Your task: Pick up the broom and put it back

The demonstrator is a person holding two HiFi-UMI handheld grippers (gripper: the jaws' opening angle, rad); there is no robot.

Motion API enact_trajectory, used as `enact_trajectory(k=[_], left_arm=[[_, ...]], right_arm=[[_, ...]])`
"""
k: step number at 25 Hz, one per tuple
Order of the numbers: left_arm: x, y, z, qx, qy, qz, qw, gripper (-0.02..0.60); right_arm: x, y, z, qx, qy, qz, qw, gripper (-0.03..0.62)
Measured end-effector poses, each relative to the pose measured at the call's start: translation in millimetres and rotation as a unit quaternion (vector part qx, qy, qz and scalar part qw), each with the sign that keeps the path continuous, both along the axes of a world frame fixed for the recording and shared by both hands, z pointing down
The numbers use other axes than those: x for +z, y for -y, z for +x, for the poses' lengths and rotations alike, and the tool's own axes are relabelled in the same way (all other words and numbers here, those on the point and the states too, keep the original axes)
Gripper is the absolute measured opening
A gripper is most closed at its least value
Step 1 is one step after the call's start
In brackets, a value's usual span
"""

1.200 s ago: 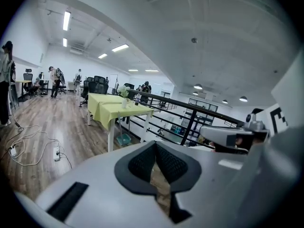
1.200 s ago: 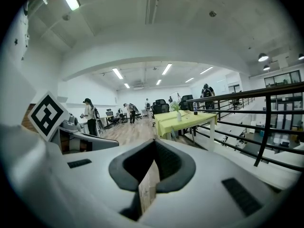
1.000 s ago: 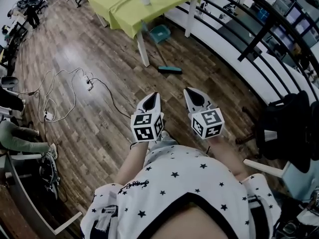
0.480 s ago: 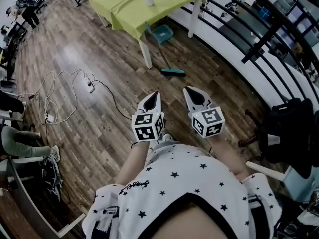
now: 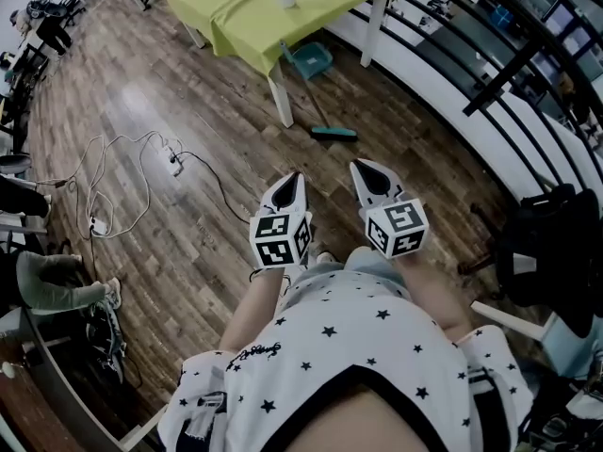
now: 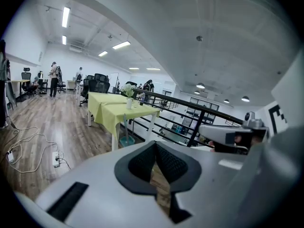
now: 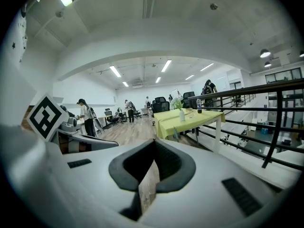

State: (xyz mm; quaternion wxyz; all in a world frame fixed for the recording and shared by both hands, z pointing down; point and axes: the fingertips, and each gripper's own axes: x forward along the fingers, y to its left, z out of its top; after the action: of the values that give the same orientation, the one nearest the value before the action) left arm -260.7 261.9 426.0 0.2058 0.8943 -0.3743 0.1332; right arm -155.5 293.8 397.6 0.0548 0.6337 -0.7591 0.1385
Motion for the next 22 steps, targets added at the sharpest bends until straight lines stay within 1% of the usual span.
enact_trajectory(k=[6,12,22], left_arm=[[5,14,-7,-0.011,-0.001,-0.010,0.9999,0.011],[11,34,-6,-0.016,0.001,-0.016,0.9997,0.011],[5,98,23,-0.038,0.006,-0.010,0.9992,0.011]], right_arm=[[3,12,-3,-0.004,-0.002,-0.009,1.000,-0.006],[7,34,-3,-0.011,0.001,-0.011,1.000,-0.006],[-2,108,29,-0.036,0.000,0.001,0.999,-0.006]])
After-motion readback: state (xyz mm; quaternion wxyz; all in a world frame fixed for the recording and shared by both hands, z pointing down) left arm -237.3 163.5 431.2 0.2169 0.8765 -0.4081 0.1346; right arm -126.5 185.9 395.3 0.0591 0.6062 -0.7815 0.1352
